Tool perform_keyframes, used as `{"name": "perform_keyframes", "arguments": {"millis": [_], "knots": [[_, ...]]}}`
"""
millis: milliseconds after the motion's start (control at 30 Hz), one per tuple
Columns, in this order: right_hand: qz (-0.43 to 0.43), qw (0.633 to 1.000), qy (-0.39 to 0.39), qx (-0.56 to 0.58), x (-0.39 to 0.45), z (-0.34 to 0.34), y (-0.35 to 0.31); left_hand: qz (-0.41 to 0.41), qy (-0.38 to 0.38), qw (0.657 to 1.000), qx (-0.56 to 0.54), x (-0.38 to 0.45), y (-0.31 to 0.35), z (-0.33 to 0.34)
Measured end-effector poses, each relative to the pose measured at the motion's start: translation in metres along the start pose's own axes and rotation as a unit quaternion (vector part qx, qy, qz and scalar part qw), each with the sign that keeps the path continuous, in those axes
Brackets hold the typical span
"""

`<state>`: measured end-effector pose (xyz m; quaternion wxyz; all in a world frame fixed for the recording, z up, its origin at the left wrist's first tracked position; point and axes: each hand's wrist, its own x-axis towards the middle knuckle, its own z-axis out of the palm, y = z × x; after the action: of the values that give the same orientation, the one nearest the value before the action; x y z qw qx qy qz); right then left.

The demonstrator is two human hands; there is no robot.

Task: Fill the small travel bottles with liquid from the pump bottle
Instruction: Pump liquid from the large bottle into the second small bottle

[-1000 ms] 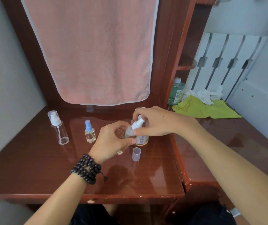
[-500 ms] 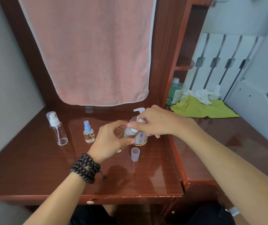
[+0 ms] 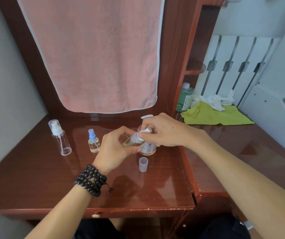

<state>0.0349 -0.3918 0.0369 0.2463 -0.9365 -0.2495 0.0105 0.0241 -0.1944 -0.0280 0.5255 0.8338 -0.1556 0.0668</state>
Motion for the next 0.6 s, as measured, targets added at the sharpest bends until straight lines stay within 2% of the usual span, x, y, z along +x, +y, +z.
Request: {"name": "perform_keyframes", "arguments": {"millis": [133, 267, 400, 600], "knots": [[0.03, 0.999, -0.002, 0.032, 0.004, 0.001, 0.001, 0.024, 0.058, 0.997, 0.041, 0.0, 0.004, 0.004], [0.039, 0.998, -0.03, 0.024, 0.004, 0.001, 0.003, 0.031, 0.049, 0.997, 0.052, -0.001, 0.002, 0.003], [0.033, 0.998, 0.005, 0.044, 0.006, 0.004, 0.002, 0.032, 0.068, 0.995, 0.067, -0.002, 0.001, 0.005], [0.062, 0.99, 0.04, 0.119, 0.004, 0.012, 0.001, 0.087, 0.126, 0.978, 0.139, -0.004, -0.005, 0.01]]}}
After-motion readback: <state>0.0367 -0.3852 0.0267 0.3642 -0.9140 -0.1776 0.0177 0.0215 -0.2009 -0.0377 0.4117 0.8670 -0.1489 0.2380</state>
